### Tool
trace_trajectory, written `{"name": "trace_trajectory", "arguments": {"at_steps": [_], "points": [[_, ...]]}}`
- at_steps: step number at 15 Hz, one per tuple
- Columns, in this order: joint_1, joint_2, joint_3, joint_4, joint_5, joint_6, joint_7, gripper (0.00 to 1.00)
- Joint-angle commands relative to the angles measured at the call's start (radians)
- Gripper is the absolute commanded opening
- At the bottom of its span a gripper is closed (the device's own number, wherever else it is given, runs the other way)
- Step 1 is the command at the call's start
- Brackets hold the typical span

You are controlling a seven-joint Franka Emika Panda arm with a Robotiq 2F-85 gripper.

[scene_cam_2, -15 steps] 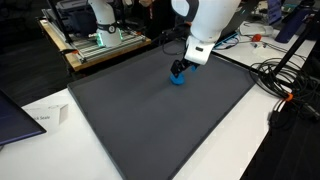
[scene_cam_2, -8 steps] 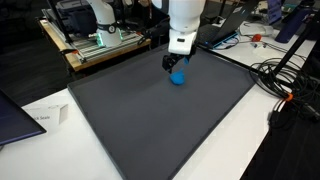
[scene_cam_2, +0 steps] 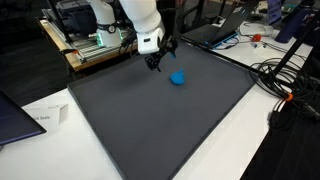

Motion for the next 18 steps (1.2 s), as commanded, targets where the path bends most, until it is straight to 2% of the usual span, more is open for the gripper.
{"name": "trace_trajectory", "arguments": {"at_steps": [1, 4, 7, 9, 10, 14, 18], "points": [[-0.026, -0.107, 0.012, -0.15, 0.134, 0.045, -0.182, 1.0], [0.013, -0.176, 0.003, -0.264, 0.203, 0.148, -0.283, 1.0], [0.064, -0.238, 0.014, -0.372, 0.294, 0.299, -0.372, 1.0], [0.104, -0.264, 0.03, -0.423, 0.398, 0.412, -0.431, 1.0], [0.102, -0.272, 0.061, -0.443, 0.44, 0.465, -0.446, 1.0], [0.156, -0.274, 0.129, -0.472, 0.641, 0.65, -0.53, 1.0], [0.204, -0.235, 0.186, -0.462, 0.745, 0.819, -0.544, 1.0]]}}
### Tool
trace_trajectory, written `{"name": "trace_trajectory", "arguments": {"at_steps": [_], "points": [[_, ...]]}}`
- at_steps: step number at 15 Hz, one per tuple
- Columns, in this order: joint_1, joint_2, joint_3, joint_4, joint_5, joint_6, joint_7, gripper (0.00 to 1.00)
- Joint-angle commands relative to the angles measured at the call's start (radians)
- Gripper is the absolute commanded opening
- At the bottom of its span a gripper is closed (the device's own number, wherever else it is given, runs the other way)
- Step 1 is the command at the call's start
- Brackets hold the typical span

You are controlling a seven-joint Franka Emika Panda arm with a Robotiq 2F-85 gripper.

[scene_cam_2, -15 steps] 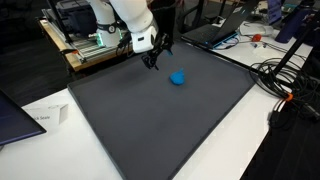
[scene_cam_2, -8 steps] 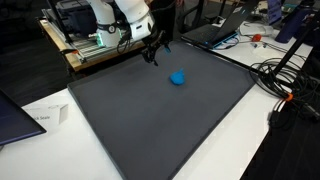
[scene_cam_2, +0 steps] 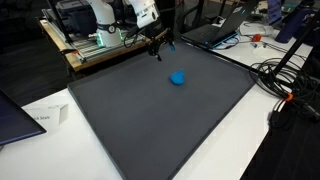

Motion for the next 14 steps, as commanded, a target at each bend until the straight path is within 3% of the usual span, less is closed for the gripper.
{"name": "trace_trajectory", "arguments": {"at_steps": [1, 8, 9, 10, 11, 14], "points": [[0.043, 0.023, 0.045, -0.002, 0.083, 0.142, -0.019, 1.0], [0.149, 0.18, 0.082, 0.028, 0.055, 0.407, 0.071, 1.0], [0.213, 0.187, 0.019, -0.006, -0.113, 0.421, 0.246, 1.0], [0.234, 0.215, 0.004, -0.005, -0.158, 0.45, 0.29, 1.0], [0.24, 0.245, 0.017, 0.037, -0.035, 0.462, 0.176, 1.0], [0.328, 0.289, -0.043, 0.066, 0.015, 0.505, 0.165, 1.0]]}}
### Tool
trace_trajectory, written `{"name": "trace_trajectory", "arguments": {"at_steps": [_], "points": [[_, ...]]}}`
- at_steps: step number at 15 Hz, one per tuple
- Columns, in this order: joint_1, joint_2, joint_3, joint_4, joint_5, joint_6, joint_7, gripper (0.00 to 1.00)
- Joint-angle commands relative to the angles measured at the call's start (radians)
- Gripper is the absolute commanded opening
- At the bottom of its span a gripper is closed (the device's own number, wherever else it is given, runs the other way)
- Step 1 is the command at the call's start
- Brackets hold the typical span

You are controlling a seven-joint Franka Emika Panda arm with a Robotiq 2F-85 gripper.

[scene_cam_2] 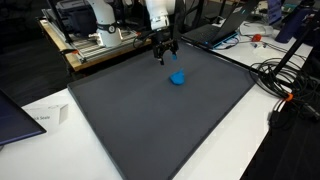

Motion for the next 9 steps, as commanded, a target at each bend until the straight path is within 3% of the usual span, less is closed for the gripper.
{"name": "trace_trajectory", "arguments": {"at_steps": [1, 5, 9], "points": [[0.1, 0.055, -0.077, 0.057, 0.1, 0.039, -0.061, 1.0], [0.173, 0.057, -0.153, 0.101, 0.218, 0.018, -0.149, 1.0], [0.203, 0.061, -0.193, 0.144, 0.329, -0.009, -0.262, 1.0]]}}
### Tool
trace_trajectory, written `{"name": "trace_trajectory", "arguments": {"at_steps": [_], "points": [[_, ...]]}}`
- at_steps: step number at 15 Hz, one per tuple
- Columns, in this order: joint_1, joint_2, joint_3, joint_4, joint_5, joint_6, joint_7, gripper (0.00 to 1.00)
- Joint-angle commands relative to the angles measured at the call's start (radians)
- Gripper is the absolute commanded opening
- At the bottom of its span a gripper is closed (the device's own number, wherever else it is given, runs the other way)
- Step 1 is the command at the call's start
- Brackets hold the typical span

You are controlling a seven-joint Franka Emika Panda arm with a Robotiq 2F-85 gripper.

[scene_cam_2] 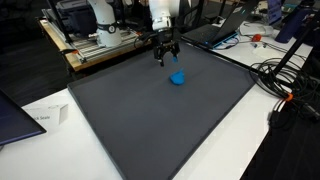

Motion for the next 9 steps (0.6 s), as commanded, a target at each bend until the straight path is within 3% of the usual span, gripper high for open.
{"name": "trace_trajectory", "arguments": {"at_steps": [1, 9], "points": [[0.031, 0.011, -0.038, 0.051, 0.125, -0.032, -0.127, 1.0], [-0.029, 0.018, 0.0, 0.075, 0.258, -0.096, -0.279, 1.0]]}}
